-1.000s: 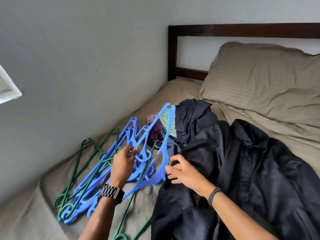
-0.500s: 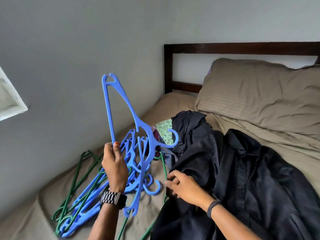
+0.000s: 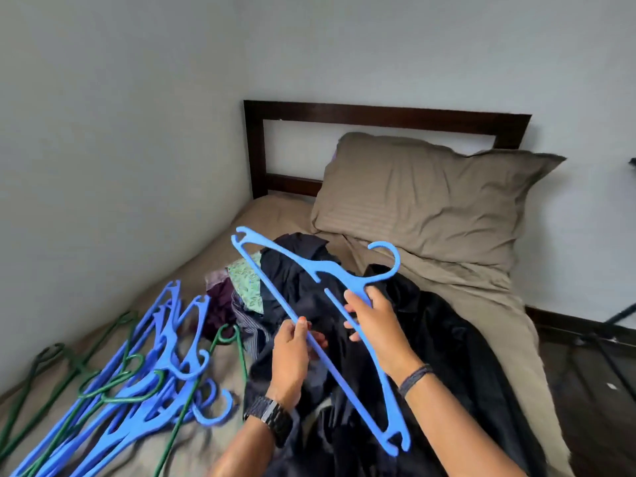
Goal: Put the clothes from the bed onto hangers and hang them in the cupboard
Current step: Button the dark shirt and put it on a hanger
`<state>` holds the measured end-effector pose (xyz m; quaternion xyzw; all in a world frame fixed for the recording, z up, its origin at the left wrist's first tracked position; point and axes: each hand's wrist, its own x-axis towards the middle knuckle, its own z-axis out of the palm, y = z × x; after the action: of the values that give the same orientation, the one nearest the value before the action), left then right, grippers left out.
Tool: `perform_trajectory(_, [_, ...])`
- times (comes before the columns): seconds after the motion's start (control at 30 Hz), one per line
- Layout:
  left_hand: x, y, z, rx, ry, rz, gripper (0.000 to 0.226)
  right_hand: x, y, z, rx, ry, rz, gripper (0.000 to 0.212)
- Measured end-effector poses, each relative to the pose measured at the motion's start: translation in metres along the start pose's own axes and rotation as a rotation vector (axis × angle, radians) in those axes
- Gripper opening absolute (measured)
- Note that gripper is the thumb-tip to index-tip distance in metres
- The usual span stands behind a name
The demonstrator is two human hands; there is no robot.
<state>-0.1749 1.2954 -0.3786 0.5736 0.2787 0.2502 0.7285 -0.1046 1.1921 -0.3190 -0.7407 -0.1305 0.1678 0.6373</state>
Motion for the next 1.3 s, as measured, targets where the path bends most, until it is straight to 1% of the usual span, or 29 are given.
perform_trajectory(0.07, [0.006, -0.007, 0.024, 0.036, -0.136, -0.081, 0.022, 0.011, 0.005, -0.028, -0.021, 0.077, 0.010, 0.014])
perform_trajectory(0.13, [0.015, -0.013, 0.047, 0.122, -0.259, -0.124, 0.019, 0.023, 0.010, -0.055, -0.049, 0.168, -0.012, 0.019])
perform_trajectory(0.23, [0.029, -0.016, 0.081, 0.278, -0.479, -0.207, 0.010, 0.041, 0.023, -0.093, -0.160, 0.354, -0.102, 0.024])
perform_trajectory(0.3, [0.041, -0.019, 0.102, 0.348, -0.581, -0.250, 0.006, 0.052, 0.036, -0.116, -0.241, 0.480, -0.170, 0.026])
perform_trajectory(0.37, [0.059, -0.025, 0.121, 0.447, -0.592, -0.209, 0.015, 0.058, 0.047, -0.136, -0.303, 0.564, -0.195, 0.028])
perform_trajectory(0.4, [0.069, -0.029, 0.127, 0.533, -0.568, -0.145, 0.021, 0.059, 0.051, -0.143, -0.323, 0.590, -0.191, 0.029])
perform_trajectory(0.5, [0.109, -0.035, 0.148, 0.943, -0.463, 0.217, 0.037, 0.067, 0.057, -0.165, -0.416, 0.664, -0.208, 0.030])
perform_trajectory(0.53, [0.122, -0.034, 0.154, 1.035, -0.439, 0.312, 0.041, 0.070, 0.058, -0.171, -0.467, 0.681, -0.217, 0.028])
perform_trajectory(0.57, [0.132, -0.032, 0.160, 1.095, -0.432, 0.366, 0.045, 0.073, 0.060, -0.177, -0.514, 0.689, -0.221, 0.027])
perform_trajectory(0.63, [0.152, -0.028, 0.170, 1.249, -0.466, 0.371, 0.051, 0.080, 0.061, -0.185, -0.580, 0.667, -0.225, 0.031])
perform_trajectory(0.67, [0.160, -0.026, 0.173, 1.355, -0.481, 0.344, 0.050, 0.083, 0.061, -0.188, -0.618, 0.644, -0.224, 0.034])
perform_trajectory(0.73, [0.177, -0.023, 0.176, 1.518, -0.499, 0.275, 0.042, 0.092, 0.060, -0.194, -0.705, 0.607, -0.216, 0.039])
perform_trajectory(0.77, [0.184, -0.022, 0.177, 1.553, -0.521, 0.239, 0.039, 0.097, 0.058, -0.196, -0.748, 0.589, -0.216, 0.042])
perform_trajectory(0.83, [0.196, -0.021, 0.175, 1.545, -0.567, 0.218, 0.033, 0.103, 0.056, -0.199, -0.830, 0.559, -0.232, 0.046])
perform_trajectory(0.93, [0.198, -0.018, 0.168, 1.441, -0.547, 0.233, 0.025, 0.108, 0.052, -0.203, -0.911, 0.537, -0.238, 0.048])
perform_trajectory(1.0, [0.196, -0.016, 0.162, 1.343, -0.530, 0.272, 0.027, 0.109, 0.048, -0.206, -0.933, 0.505, -0.211, 0.051])
perform_trajectory(1.07, [0.190, -0.013, 0.156, 1.256, -0.539, 0.349, 0.026, 0.109, 0.043, -0.206, -0.946, 0.481, -0.203, 0.053])
perform_trajectory(1.1, [0.188, -0.011, 0.154, 1.203, -0.568, 0.403, 0.024, 0.110, 0.041, -0.205, -0.933, 0.475, -0.211, 0.054])
perform_trajectory(1.17, [0.180, -0.002, 0.151, 1.107, -0.663, 0.501, 0.020, 0.112, 0.038, -0.203, -0.830, 0.445, -0.236, 0.055])
perform_trajectory(1.23, [0.168, 0.013, 0.150, 1.032, -0.750, 0.568, 0.019, 0.115, 0.034, -0.197, -0.695, 0.388, -0.285, 0.056])
perform_trajectory(1.3, [0.155, 0.032, 0.151, 0.955, -0.801, 0.628, 0.019, 0.119, 0.027, -0.189, -0.635, 0.344, -0.339, 0.058])
